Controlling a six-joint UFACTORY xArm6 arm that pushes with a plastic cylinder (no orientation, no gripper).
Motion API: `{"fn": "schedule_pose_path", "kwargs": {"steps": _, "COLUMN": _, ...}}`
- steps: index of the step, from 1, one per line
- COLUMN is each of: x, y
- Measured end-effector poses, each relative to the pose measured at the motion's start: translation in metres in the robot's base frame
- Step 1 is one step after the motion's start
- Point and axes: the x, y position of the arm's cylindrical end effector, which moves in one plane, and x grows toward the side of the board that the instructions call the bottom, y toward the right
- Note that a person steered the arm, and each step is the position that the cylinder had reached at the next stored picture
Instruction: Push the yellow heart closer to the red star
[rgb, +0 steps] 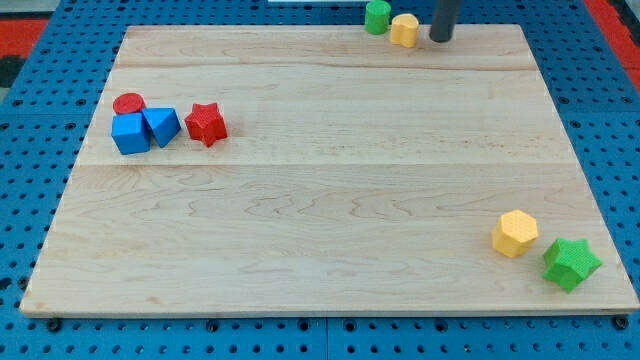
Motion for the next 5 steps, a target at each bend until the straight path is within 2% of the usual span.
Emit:
{"fn": "schedule_pose_path", "kwargs": {"steps": 2, "x": -0.012, "y": -0.045}}
{"fn": "schedule_pose_path", "kwargs": {"steps": 4, "x": 0.01, "y": -0.175}}
{"fn": "schedule_pose_path", "kwargs": {"steps": 5, "x": -0.01, "y": -0.177}}
